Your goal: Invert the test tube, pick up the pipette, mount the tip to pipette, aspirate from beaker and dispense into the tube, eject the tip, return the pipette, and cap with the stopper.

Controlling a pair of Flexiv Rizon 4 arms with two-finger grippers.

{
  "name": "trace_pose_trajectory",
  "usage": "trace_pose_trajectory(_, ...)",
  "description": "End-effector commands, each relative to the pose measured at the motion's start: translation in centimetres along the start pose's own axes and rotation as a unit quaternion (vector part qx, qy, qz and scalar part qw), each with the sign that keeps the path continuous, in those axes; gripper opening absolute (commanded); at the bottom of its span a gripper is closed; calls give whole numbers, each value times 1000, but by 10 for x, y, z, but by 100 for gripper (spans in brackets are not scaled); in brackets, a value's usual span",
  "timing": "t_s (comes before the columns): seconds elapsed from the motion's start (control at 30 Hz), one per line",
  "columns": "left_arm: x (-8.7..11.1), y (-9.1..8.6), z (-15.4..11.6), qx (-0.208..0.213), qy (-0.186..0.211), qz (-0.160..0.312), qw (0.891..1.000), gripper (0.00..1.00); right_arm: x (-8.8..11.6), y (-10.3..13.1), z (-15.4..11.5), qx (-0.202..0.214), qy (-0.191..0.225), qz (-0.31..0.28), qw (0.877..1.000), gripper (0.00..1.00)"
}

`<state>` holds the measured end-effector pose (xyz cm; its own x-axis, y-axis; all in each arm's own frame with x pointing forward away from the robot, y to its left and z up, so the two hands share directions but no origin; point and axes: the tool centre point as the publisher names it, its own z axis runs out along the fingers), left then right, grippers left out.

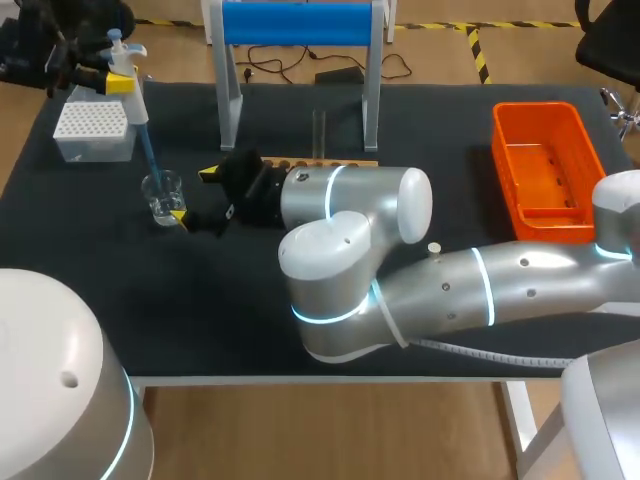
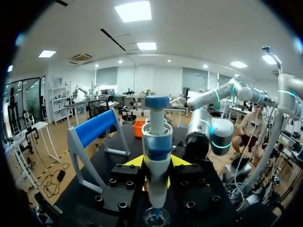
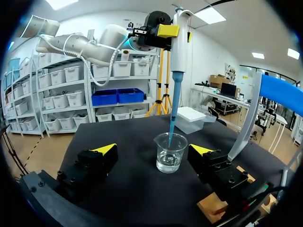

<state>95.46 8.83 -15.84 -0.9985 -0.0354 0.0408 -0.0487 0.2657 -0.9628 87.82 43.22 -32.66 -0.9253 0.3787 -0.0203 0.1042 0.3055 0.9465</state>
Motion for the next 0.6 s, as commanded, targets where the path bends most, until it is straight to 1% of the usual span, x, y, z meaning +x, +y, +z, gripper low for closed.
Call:
trace_pose_trajectory(0.03,-4,10,1,6,1,0,1000,0,1,0,3,0,-2,0,1000,100)
trace_pose_trajectory(0.27,-9,21,2,6,-2,-1,1000,0,1,0,3,0,-2,0,1000,100)
trace_pose_trajectory(0.6,-14,27,4,-4,-2,-2,1000,0,1,0,3,0,-2,0,1000,100)
